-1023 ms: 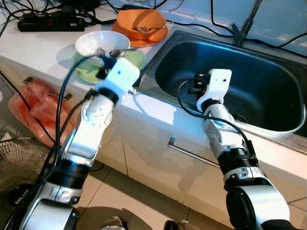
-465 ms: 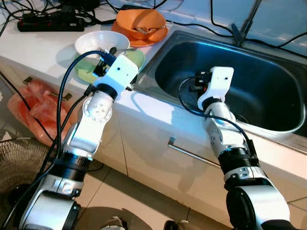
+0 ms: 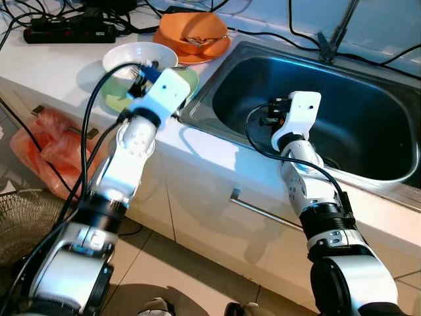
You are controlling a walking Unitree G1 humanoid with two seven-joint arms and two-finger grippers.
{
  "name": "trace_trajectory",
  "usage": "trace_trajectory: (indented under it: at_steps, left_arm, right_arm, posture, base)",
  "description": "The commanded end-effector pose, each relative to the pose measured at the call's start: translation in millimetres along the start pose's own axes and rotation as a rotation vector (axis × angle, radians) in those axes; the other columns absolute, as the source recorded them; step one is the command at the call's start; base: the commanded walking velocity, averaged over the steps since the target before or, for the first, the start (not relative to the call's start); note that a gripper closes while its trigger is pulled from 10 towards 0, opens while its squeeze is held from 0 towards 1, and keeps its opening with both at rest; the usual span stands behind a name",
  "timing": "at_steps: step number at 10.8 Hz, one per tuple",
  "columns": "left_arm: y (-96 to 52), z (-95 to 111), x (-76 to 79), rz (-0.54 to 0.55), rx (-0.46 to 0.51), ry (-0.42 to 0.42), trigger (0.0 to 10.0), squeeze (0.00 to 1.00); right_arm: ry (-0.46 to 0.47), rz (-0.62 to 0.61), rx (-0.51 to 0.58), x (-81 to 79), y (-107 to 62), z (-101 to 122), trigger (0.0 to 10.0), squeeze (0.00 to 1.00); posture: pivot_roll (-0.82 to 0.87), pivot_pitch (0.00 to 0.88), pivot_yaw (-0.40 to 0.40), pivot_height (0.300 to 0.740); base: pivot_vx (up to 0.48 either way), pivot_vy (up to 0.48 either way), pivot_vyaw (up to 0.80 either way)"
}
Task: Kitchen organization
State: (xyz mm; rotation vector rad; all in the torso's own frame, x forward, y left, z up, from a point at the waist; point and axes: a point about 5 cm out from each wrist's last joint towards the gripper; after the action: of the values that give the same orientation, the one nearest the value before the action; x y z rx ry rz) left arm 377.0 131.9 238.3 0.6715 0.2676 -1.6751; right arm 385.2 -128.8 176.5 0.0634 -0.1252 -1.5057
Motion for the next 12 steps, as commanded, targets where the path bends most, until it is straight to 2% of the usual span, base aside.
trace_trajectory:
  at_steps: [1,3,4,5,12]
  left_arm:
    - [3.4,3.7,1.6,0.004,0.012,0.018,10.0,0.0]
    - [9.5,3.7,2.0,0.015,0.009,0.04,10.0,0.0]
    - [10.8,2.9,2.6,0.017,0.006,0.046,2.3,0.0]
    - [11.8,1.5,4.1,0.017,0.004,0.05,0.0,0.0]
    - [14.9,0.7,8.9,0.017,0.02,0.045,0.0,0.0]
  right_arm:
    - [0.01,-0.022,-0.002,6.0,-2.5,-1.0,10.0,0.0]
    - [0.01,-0.024,-0.005,6.4,-3.0,-1.1,10.0,0.0]
    - [0.01,-0.025,-0.006,6.7,-3.4,-1.5,10.0,0.0]
    - [0.01,-0.027,-0.007,7.0,-3.7,-1.8,10.0,0.0]
    - [0.013,-0.025,-0.024,4.9,-4.8,-5.5,10.0,0.0]
  posture:
    - [0.08,0.121,-0.034,0.74]
    - [0.08,0.124,-0.033,0.74]
    - [0.08,0.125,-0.032,0.74]
    - [0.07,0.124,-0.032,0.74]
    - [0.08,0.121,-0.033,0.74]
  base:
    - [0.0,0.0,0.0]
    - [0.0,0.0,0.0]
    - [0.0,0.0,0.0]
    - [0.0,0.0,0.0]
    - [0.0,0.0,0.0]
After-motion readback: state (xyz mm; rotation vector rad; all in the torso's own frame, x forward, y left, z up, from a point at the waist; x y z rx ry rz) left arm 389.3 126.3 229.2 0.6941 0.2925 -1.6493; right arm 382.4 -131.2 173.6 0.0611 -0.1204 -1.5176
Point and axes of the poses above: a point about 5 cm out from each wrist's last joint towards the gripper, its own y axis pointing out of the wrist towards the gripper, its own z axis along the axis of the wrist's last joint, x = y × z, and after that the axes turned 7 degrees about -y, right-handed
